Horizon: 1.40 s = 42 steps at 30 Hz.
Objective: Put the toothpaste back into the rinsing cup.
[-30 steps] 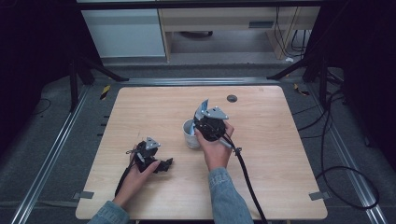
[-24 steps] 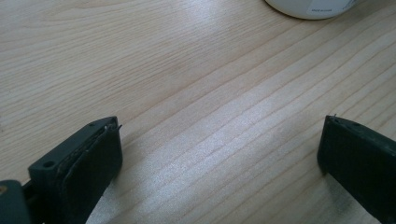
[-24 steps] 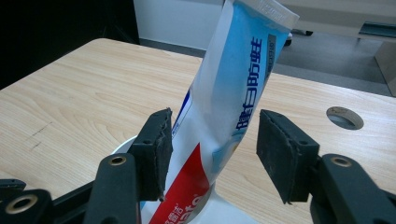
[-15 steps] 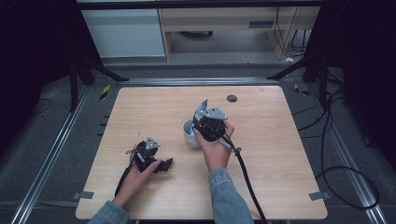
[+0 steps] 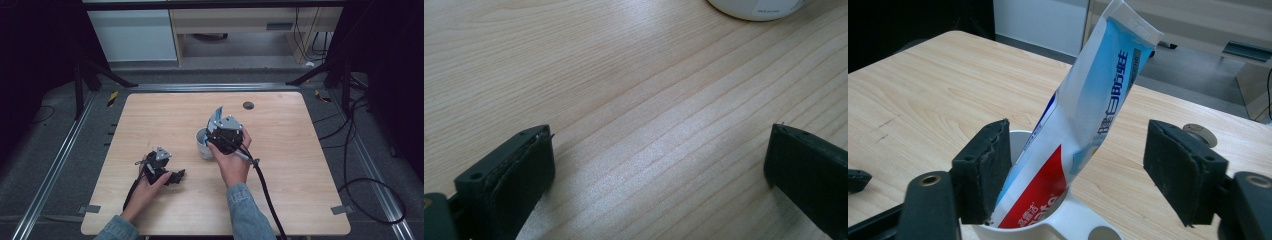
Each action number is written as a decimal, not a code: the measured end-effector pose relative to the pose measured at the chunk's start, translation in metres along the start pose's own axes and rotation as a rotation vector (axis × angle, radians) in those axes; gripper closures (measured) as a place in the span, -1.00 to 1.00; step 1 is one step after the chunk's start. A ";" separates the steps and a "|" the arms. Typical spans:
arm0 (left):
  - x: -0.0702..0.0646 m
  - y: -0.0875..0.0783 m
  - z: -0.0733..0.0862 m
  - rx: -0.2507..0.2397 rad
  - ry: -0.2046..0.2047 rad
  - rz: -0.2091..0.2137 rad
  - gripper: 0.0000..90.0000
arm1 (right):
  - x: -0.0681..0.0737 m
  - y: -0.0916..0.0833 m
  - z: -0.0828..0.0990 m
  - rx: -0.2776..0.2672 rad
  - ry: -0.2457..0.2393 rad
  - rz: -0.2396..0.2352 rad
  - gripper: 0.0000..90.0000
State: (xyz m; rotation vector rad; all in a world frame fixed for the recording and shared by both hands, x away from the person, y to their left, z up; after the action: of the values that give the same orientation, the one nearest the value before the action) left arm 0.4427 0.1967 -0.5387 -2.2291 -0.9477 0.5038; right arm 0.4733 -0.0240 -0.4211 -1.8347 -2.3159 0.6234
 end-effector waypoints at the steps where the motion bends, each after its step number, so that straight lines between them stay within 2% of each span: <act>1: 0.000 0.000 0.000 0.000 0.000 0.000 -1.00 | 0.000 -0.001 0.000 0.001 -0.004 0.001 -0.44; 7: 0.000 0.000 0.000 0.000 0.000 0.000 -1.00 | -0.001 -0.005 -0.002 -0.001 -0.015 -0.004 -0.58; 14: 0.000 0.000 0.000 -0.001 -0.001 0.000 -1.00 | -0.005 -0.009 -0.002 -0.001 -0.033 0.011 -0.80; 23: 0.000 0.000 0.000 -0.003 -0.003 0.000 -1.00 | -0.012 -0.014 -0.005 -0.016 -0.038 0.007 -0.84; 33: 0.000 0.000 0.000 -0.001 0.001 0.001 -1.00 | -0.024 -0.020 -0.007 -0.022 -0.035 0.036 -0.84; 42: -0.001 0.000 0.000 0.003 0.006 0.005 -1.00 | -0.043 -0.026 0.004 0.003 -0.014 0.063 -0.86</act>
State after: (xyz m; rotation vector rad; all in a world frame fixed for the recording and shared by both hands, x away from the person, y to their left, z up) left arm 0.4420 0.1964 -0.5387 -2.2298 -0.9380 0.4997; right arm 0.4590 -0.0704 -0.4076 -1.9152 -2.2723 0.6495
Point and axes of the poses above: each handheld gripper's, and its own axes: y roughly forward along the jaws, z roughly out of its underside, x roughly to its left, the point moved 4 cm from there along y, roughly forward along the jaws, and after that the axes turned 9 degrees about z, right-handed, at the moved point
